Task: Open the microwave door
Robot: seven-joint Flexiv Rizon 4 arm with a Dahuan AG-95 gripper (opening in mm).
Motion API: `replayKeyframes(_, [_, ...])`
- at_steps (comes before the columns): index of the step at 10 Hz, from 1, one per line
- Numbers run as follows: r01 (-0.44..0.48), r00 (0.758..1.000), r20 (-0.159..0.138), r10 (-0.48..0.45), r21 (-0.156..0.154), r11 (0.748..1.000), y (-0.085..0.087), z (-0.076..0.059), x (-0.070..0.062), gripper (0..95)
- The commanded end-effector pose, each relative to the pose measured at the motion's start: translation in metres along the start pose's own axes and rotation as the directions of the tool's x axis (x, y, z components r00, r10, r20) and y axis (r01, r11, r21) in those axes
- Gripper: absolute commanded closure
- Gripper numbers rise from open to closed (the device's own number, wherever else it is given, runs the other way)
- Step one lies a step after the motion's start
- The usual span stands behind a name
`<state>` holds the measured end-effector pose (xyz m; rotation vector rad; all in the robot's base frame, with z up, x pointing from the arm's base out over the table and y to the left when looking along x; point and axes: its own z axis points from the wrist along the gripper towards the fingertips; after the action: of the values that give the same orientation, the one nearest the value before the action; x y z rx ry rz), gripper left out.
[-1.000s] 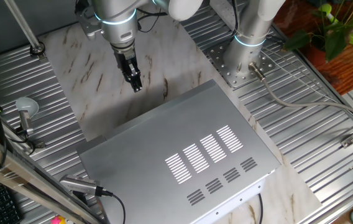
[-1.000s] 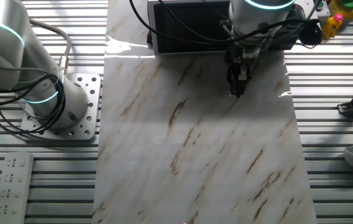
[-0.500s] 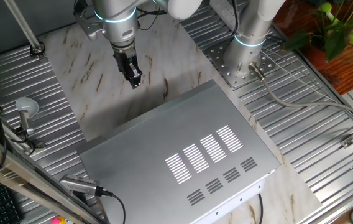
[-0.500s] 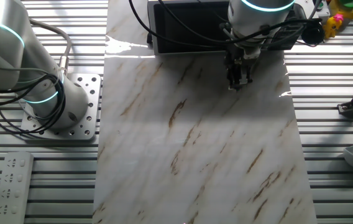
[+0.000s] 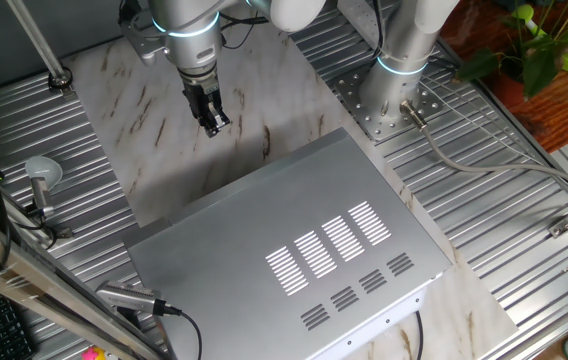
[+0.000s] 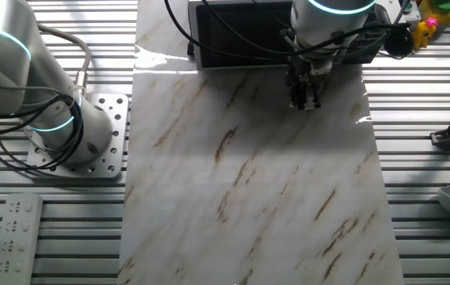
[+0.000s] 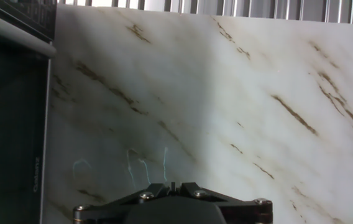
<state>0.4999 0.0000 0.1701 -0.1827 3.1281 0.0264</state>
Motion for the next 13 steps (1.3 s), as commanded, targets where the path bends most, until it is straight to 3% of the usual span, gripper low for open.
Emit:
replayKeyframes(1, [0.0,1.0,-0.001,0.0,0.0,1.0,0.0,0.0001,-0.0001,95.0])
replayKeyframes(13, [0.028,1.0,0.0,-0.028,0.004,1.0,0.0001,0.0001,0.0002,95.0])
